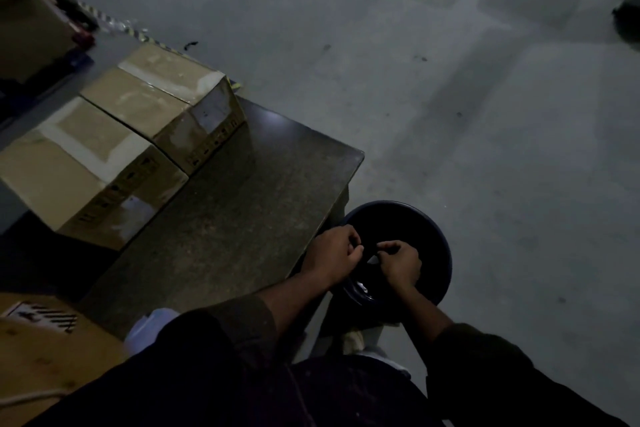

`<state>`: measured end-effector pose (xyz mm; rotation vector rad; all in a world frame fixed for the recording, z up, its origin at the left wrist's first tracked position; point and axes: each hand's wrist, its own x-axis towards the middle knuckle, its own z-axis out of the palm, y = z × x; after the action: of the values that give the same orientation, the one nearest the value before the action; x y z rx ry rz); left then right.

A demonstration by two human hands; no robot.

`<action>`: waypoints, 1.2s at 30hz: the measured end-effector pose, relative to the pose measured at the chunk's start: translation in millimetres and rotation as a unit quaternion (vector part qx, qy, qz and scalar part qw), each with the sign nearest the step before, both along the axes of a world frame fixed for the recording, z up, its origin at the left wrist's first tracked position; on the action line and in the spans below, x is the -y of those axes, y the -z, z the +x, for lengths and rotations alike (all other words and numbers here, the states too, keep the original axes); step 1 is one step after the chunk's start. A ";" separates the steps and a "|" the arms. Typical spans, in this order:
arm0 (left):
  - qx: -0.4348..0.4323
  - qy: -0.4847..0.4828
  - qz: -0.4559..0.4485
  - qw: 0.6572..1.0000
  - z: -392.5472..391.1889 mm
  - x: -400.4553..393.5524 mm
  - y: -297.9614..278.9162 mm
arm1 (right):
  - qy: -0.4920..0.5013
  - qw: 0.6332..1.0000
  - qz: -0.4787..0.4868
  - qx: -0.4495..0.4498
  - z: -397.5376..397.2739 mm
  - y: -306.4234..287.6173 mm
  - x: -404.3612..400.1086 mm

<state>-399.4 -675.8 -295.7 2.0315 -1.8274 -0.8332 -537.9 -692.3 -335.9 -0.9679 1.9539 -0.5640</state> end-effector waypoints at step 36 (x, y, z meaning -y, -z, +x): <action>-0.015 -0.046 -0.031 0.998 13.8 -32.5 -14.0 | -0.092 0.994 -0.041 -0.031 -29.5 14.4 5.4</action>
<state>-385.6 -643.3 -281.6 2.0368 -1.7076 -0.7689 -567.4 -697.6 -350.2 -1.2160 1.8819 -0.5184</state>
